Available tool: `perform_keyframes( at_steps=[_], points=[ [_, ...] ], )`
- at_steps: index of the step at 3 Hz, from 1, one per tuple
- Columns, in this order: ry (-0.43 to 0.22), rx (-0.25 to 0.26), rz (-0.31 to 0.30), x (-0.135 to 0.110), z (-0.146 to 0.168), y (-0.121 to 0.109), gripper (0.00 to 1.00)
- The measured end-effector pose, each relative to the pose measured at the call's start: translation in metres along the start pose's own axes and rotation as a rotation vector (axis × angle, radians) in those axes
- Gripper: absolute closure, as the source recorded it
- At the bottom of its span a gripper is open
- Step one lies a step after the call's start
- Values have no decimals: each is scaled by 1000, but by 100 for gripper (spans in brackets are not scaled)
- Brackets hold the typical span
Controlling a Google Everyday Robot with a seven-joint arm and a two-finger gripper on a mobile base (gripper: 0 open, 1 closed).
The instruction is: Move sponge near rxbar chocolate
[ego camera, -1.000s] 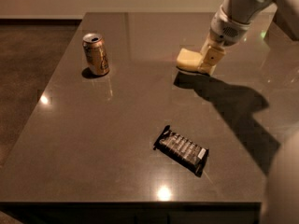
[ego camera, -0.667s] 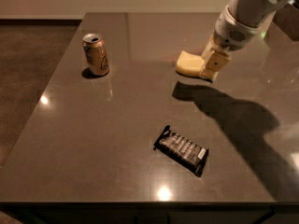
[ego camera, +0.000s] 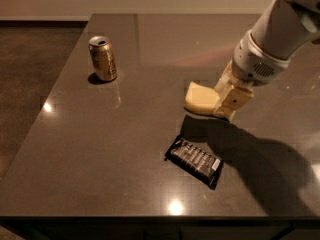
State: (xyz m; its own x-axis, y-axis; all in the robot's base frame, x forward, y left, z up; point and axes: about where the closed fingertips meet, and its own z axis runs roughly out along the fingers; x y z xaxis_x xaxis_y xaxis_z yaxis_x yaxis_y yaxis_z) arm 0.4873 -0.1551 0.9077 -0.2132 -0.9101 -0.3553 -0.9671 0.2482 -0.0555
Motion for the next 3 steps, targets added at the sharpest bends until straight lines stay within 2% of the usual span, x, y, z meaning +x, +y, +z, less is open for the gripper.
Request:
perform_keyframes(
  at_steps=[1, 2, 3],
  points=[
    [17, -50, -20, 4, 10, 38, 84],
    [41, -100, -43, 4, 20, 53, 61],
    [39, -96, -43, 4, 20, 53, 38]
  ],
)
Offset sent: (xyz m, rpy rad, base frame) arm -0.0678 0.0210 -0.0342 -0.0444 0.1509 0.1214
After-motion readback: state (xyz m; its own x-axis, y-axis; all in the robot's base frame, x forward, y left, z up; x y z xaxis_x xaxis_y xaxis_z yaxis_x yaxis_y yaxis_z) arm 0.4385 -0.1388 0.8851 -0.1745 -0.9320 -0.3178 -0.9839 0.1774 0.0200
